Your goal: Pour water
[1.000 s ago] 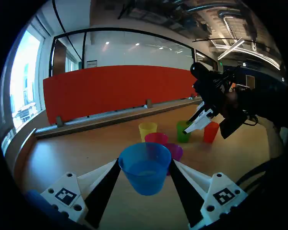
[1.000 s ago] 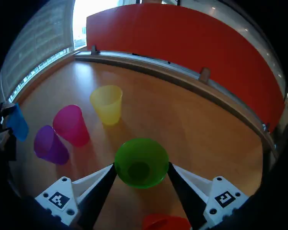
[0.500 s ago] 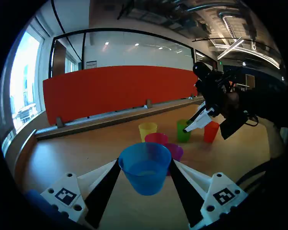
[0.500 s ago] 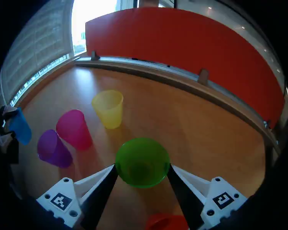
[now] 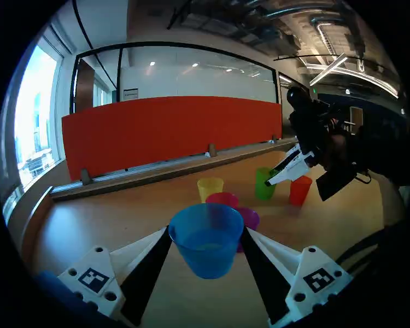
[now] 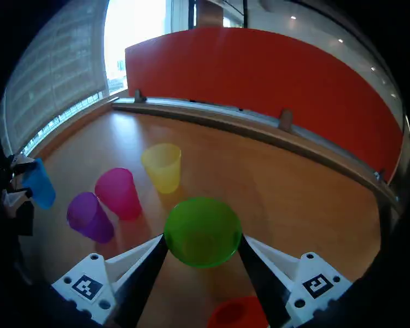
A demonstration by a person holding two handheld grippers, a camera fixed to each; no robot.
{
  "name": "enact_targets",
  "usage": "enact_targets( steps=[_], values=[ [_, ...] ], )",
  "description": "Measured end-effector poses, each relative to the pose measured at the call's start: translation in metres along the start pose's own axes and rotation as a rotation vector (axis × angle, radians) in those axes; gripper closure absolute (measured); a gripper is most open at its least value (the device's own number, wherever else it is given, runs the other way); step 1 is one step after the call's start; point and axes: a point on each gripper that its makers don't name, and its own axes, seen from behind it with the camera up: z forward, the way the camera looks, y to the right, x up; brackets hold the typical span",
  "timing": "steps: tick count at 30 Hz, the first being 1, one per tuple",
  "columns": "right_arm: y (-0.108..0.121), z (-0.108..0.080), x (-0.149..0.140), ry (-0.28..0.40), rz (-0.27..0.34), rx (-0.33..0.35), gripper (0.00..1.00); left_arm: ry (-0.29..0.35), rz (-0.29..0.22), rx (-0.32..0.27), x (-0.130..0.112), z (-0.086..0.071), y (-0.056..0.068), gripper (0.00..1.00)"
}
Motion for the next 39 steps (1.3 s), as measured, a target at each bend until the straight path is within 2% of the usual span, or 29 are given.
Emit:
enact_targets(
  steps=[10, 21, 30, 39],
  values=[
    [-0.004, -0.025, 0.012, 0.118, -0.010, 0.015, 0.08, 0.007, 0.002, -0.003, 0.007, -0.002, 0.006, 0.13],
    [-0.015, -0.063, 0.027, 0.296, -0.052, 0.017, 0.09, 0.018, 0.005, -0.005, 0.013, -0.010, 0.015, 0.13],
    [-0.028, -0.096, 0.028, 0.419, -0.058, 0.021, 0.09, 0.029, 0.003, -0.014, 0.017, -0.019, 0.024, 0.13],
    [-0.042, -0.123, 0.020, 0.507, -0.056, 0.034, 0.09, 0.056, -0.005, -0.022, 0.023, -0.028, 0.032, 0.13]
  ],
)
